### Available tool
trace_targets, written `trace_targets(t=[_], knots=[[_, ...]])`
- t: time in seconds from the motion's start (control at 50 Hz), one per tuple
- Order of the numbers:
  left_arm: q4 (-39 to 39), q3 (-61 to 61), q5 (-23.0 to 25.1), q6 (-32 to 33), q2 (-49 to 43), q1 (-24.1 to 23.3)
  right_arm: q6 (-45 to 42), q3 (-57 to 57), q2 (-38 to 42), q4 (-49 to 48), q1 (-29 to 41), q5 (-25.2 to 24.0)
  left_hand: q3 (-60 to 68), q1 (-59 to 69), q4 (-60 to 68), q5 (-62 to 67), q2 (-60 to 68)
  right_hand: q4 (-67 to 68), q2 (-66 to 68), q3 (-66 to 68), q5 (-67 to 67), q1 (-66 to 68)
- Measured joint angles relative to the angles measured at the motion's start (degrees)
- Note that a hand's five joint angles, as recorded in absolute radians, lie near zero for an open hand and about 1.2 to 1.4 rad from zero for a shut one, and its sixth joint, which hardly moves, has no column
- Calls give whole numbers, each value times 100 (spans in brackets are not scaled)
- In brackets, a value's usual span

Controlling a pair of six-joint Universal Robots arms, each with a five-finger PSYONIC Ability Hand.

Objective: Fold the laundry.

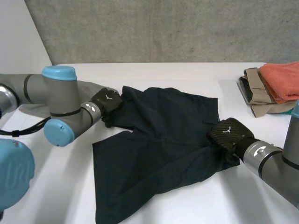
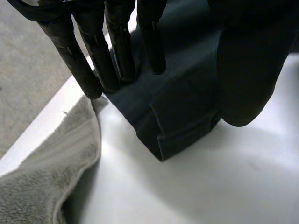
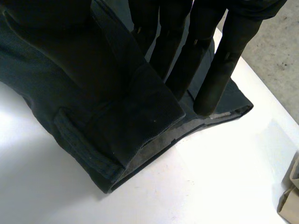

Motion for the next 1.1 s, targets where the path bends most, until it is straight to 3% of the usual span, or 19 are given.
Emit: trace_targets(t=[0.06,0.12,0.18,0.24,0.42,0.44,0.46,0.48,0.5,0.52,0.58,0.82,0.86,1.1], knots=[[-82,283,-54,88,-235,4,5,0,29,-40,3,1,179,234,173,186,174,0,0,0,0,0],[-143,575,-198,208,-441,-27,14,0,39,-81,1,6,3047,3284,3055,3028,3055,0,0,0,0,0],[-212,762,-491,293,-508,-81,22,-1,31,-115,-6,19,3660,3442,3683,3498,3661,0,0,0,0,0],[-275,831,-836,343,-472,-137,24,-2,23,-128,-10,33,3696,3442,3711,3498,3699,0,0,0,0,0],[-817,729,-2599,713,-50,-506,37,7,-41,-113,145,93,3542,3300,3534,3388,3536,0,0,0,0,0],[-882,678,-2709,724,22,-560,44,7,-51,-109,195,106,2766,2634,2848,2792,2754,0,0,0,0,0],[-907,650,-2744,720,56,-583,49,7,-56,-107,219,112,2766,2634,2848,2792,2754,0,0,0,0,0],[-943,597,-2784,699,125,-628,61,5,-68,-104,269,127,1111,571,1053,1023,1073,0,0,0,0,0],[-951,584,-2789,691,142,-638,64,4,-71,-104,281,132,1111,571,1053,1023,1073,0,0,0,0,0],[-982,504,-2790,631,237,-690,86,-3,-89,-101,348,157,-987,-1536,-1012,-1017,-1034,0,0,0,0,0],[-996,359,-2731,449,443,-744,139,-23,-123,-108,456,201,-1819,-1930,-1899,-1879,-1844,0,0,0,-1,0],[-1002,-670,-2345,-697,1759,-676,421,-367,-85,-156,715,237,-1720,-1736,-1737,-1722,-1712,0,0,0,-1,0],[-1055,-1393,-2053,-1229,2448,-686,704,-801,107,-133,837,264,-1718,-1735,-1718,-1720,-1705,0,0,0,-1,0],[-1351,-3768,-810,-2458,4095,-748,1984,-2109,913,201,901,869,-1718,-1735,-1717,-1720,-1693,0,0,0,0,53]])
